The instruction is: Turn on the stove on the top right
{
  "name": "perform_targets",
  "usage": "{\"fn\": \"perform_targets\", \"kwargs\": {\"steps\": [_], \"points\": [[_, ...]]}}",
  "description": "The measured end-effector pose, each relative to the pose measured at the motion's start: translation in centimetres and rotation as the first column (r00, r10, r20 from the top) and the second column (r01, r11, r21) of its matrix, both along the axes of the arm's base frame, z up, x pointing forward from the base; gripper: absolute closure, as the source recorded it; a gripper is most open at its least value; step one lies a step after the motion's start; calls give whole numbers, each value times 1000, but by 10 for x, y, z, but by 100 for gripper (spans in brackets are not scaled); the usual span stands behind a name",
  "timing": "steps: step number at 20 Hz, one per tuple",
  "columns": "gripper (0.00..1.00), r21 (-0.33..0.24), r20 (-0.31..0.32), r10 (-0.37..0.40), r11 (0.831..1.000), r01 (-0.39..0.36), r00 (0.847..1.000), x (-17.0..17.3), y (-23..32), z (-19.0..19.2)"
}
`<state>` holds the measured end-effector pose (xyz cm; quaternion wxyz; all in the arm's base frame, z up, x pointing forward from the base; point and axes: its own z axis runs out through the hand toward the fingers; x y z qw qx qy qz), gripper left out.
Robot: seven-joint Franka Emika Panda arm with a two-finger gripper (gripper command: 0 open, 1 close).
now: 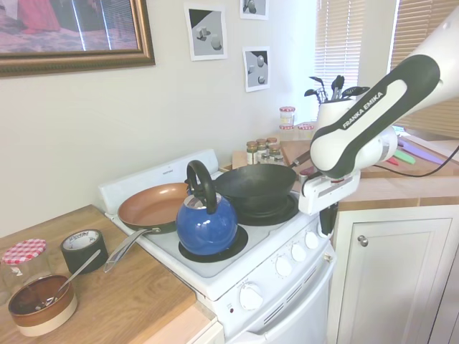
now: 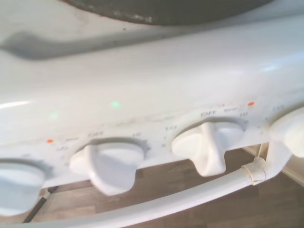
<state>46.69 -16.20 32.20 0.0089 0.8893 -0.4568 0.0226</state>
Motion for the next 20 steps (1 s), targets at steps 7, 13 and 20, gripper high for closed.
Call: {"fn": "perform_targets", "kwargs": {"steps": [7, 13, 20], "points": [[100, -8, -12, -14, 1000, 14, 1000, 12, -14, -13], [100, -14, -9, -13, 1000, 13, 1000, 21, -18, -16], [100, -18, -21, -10, 1000, 10, 1000, 33, -20, -27]]}}
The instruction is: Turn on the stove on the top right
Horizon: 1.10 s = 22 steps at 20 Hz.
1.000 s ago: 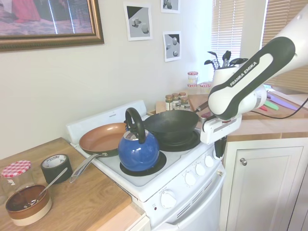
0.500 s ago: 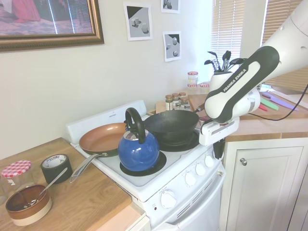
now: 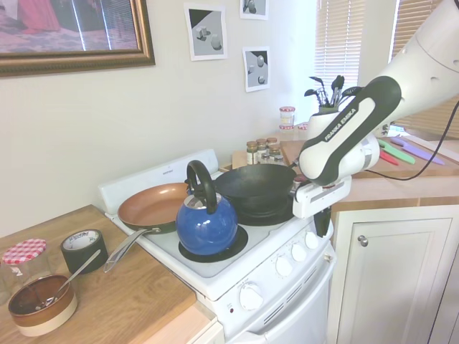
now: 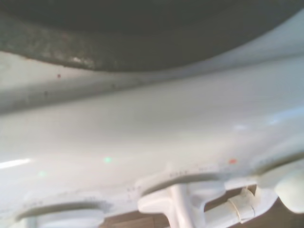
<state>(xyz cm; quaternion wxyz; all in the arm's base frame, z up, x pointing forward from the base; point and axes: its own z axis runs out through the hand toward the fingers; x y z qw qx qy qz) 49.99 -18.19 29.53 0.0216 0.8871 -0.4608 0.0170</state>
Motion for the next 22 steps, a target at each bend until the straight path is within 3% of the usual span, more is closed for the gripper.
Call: {"fn": "perform_targets", "kwargs": {"steps": [22], "points": [[100, -3, 11, 18, 1000, -18, 1000, 10, 17, 3]]}}
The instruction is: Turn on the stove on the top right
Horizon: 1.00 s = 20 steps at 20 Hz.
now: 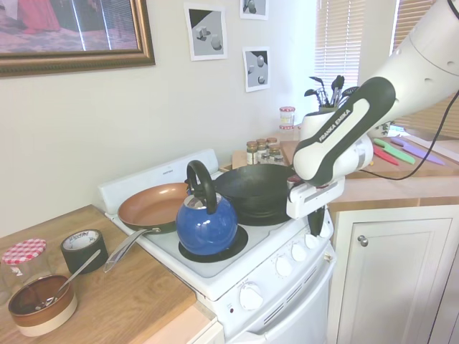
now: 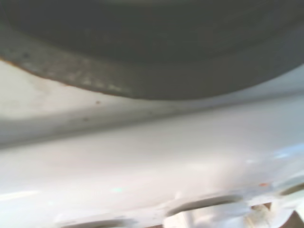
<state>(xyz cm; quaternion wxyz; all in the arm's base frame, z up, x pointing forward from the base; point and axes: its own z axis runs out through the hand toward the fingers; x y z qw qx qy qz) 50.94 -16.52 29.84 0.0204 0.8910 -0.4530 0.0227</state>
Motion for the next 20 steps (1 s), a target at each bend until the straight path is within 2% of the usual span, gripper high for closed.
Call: {"fn": "perform_targets", "kwargs": {"steps": [20], "points": [[100, 2, -3, -3, 1000, 3, 1000, 3, 22, -4]]}}
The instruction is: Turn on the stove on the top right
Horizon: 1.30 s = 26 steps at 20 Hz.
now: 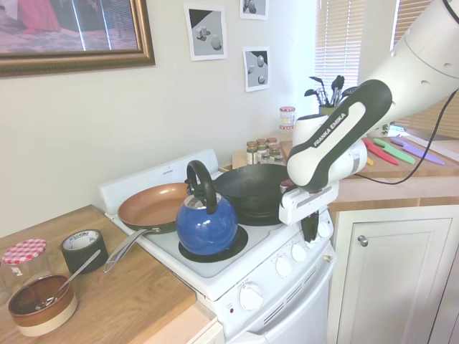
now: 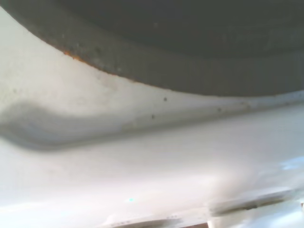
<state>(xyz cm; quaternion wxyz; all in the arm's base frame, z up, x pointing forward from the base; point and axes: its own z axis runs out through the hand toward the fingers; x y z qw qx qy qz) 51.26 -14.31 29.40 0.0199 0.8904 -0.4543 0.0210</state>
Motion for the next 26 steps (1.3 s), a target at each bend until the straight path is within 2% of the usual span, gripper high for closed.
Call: {"fn": "perform_targets", "kwargs": {"steps": [16, 26], "points": [[100, -9, -23, -22, 1000, 21, 999, 1, 2, -27], [100, -48, -32, -39, 998, 38, 999, -1, -3, -34]]}}
